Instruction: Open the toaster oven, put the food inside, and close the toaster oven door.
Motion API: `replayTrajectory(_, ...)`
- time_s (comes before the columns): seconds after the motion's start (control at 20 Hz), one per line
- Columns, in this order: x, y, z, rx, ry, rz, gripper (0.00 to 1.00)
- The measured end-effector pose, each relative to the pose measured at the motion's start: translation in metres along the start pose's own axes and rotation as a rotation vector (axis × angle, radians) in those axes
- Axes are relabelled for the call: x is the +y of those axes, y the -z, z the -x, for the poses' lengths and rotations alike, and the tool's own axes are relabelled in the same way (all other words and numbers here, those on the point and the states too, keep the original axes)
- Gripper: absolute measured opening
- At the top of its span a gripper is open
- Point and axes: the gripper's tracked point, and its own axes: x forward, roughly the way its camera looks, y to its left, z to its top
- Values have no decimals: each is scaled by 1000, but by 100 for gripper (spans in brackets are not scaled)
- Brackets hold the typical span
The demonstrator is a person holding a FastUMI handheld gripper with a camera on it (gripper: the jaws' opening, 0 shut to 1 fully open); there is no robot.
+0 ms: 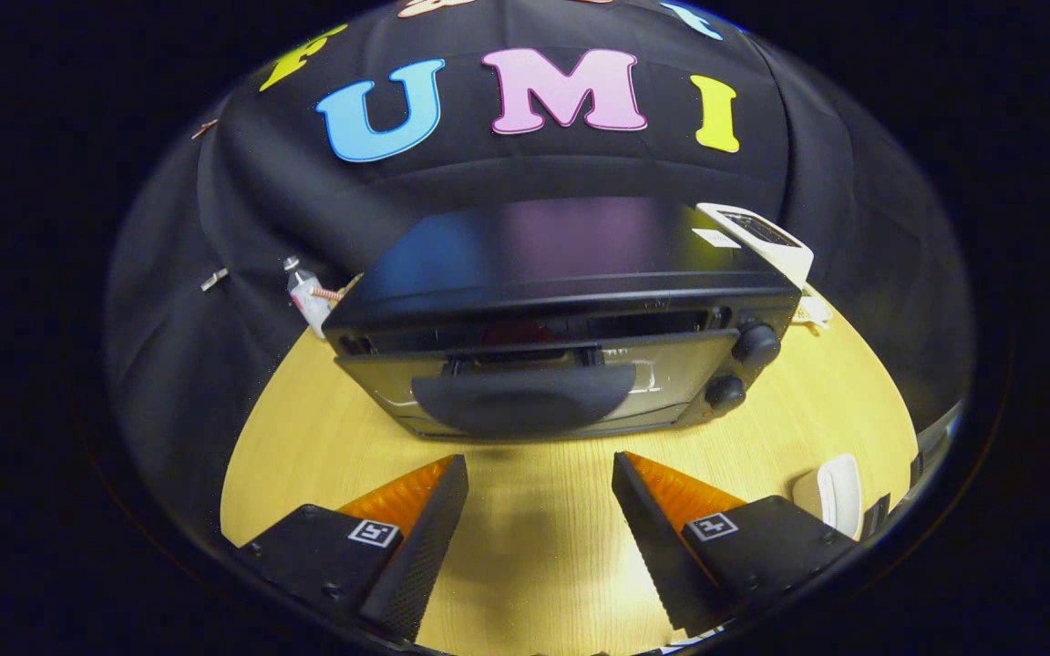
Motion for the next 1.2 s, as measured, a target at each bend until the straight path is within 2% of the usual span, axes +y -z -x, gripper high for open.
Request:
replayTrajectory(0.2,11,-27,4,-69,-37,18,98)
replayTrajectory(0.35,10,-34,23,-113,-53,42,98)
replayTrajectory(0.5,20,-40,49,-137,-105,40,99)
replayTrajectory(0.75,18,-84,98,-316,-147,102,98)
replayTrajectory(0.95,0,-109,129,-437,-130,191,98)
replayTrajectory(1.2,-30,-121,163,-503,-89,143,98)
